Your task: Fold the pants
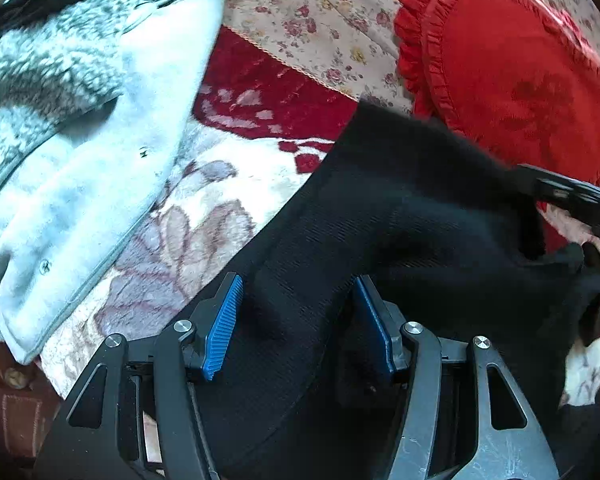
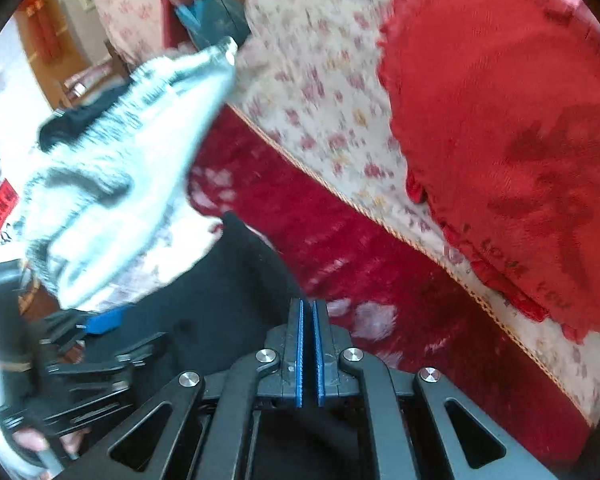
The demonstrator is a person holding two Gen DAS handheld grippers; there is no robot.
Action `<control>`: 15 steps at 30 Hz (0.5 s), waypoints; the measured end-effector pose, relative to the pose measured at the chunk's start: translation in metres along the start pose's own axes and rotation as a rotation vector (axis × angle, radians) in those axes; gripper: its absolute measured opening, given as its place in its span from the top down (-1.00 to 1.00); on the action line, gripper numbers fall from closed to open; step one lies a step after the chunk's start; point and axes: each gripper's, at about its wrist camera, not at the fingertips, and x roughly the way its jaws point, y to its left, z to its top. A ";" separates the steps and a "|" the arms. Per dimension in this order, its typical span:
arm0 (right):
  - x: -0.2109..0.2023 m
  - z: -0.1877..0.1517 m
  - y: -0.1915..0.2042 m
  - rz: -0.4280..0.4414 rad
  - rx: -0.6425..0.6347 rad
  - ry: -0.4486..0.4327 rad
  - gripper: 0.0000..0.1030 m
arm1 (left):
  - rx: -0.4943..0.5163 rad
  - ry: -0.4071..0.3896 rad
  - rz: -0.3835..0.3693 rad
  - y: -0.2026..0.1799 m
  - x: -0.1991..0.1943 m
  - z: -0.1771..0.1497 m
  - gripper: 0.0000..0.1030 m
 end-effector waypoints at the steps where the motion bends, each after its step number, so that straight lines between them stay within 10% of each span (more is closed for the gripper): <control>1: -0.010 0.000 0.006 0.006 -0.004 -0.019 0.92 | -0.016 0.000 -0.004 0.004 -0.003 -0.001 -0.11; 15: -0.038 -0.095 0.125 0.184 0.022 0.023 0.92 | -0.204 -0.065 0.011 0.096 -0.058 -0.018 -0.11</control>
